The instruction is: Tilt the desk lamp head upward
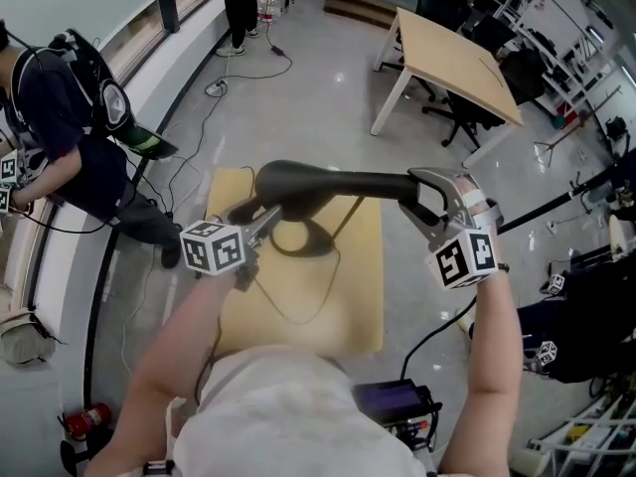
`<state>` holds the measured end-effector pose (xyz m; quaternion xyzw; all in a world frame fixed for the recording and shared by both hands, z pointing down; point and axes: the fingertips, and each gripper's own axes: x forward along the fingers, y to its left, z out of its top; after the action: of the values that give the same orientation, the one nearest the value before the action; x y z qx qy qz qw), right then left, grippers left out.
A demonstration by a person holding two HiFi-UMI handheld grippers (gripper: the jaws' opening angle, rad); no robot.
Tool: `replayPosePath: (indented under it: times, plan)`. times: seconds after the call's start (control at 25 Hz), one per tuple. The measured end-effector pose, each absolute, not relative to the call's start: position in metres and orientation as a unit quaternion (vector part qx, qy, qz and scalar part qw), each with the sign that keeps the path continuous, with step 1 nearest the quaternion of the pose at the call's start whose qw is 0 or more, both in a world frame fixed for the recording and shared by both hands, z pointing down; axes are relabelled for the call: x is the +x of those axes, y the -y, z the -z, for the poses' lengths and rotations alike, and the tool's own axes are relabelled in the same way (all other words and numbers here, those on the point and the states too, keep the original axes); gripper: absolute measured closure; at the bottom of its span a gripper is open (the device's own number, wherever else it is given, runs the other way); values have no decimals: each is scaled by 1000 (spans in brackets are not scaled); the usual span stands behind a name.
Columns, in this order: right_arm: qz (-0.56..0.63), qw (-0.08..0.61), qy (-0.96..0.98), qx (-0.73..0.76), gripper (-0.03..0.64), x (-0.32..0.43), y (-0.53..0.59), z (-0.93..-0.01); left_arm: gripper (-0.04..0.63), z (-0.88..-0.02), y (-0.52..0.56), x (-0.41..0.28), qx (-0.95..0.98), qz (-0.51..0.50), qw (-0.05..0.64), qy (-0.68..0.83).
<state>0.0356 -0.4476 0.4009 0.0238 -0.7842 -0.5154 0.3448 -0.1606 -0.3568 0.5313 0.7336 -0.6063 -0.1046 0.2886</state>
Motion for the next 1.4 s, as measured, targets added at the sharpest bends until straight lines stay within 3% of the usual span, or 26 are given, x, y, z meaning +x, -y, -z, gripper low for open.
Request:
replayPosePath:
  times: [0.8,1.4]
  plan:
    - [452,320,830,69,387,40,451,-417,365,-469,349,-187,740,15,151,656]
    - [419,379,820,86,390,46,447,-433,365,-412,337,-188,738,-22,51,673]
